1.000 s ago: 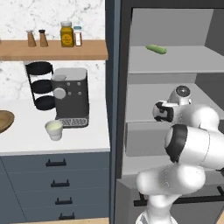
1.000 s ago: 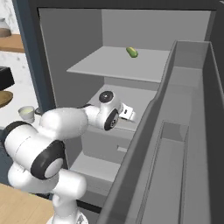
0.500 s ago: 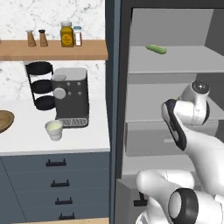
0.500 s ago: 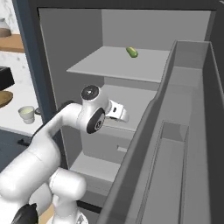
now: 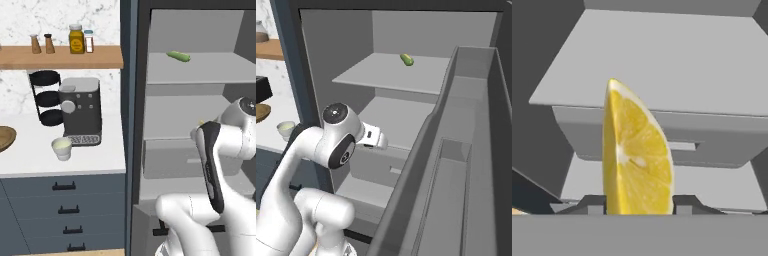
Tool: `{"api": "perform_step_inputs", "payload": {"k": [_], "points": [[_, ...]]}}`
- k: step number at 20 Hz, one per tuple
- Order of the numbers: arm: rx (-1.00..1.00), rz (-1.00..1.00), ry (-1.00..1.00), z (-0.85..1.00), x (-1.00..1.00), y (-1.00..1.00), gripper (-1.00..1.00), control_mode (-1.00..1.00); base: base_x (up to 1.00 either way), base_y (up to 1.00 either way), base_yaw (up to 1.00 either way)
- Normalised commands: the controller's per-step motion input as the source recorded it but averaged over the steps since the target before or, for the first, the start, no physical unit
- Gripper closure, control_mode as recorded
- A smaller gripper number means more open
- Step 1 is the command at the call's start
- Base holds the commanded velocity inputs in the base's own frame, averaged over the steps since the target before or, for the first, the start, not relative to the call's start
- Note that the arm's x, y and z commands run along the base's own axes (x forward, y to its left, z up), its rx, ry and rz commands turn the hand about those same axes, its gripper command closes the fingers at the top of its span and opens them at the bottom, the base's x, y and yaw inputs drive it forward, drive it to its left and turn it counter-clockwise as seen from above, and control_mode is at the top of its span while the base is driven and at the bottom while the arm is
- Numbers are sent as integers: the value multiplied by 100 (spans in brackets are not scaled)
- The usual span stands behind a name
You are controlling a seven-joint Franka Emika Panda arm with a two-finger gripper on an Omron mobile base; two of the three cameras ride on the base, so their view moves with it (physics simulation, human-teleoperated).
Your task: Grab a lemon wedge from the fridge and one ice cube from the ice bowl, and put them in the glass of lemonade.
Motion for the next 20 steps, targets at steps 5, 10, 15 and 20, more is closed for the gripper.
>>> {"api": "perform_step_inputs", "payload": {"k": [5,10,15,20], "points": [[0,-1,0,3,-91,0,100,-100,0,0,0],[0,0,-1,0,-16,3,100,100,-22,60,9],[0,0,0,0,0,0,100,100,22,100,16],[0,0,0,0,0,0,100,100,57,100,10]]}}
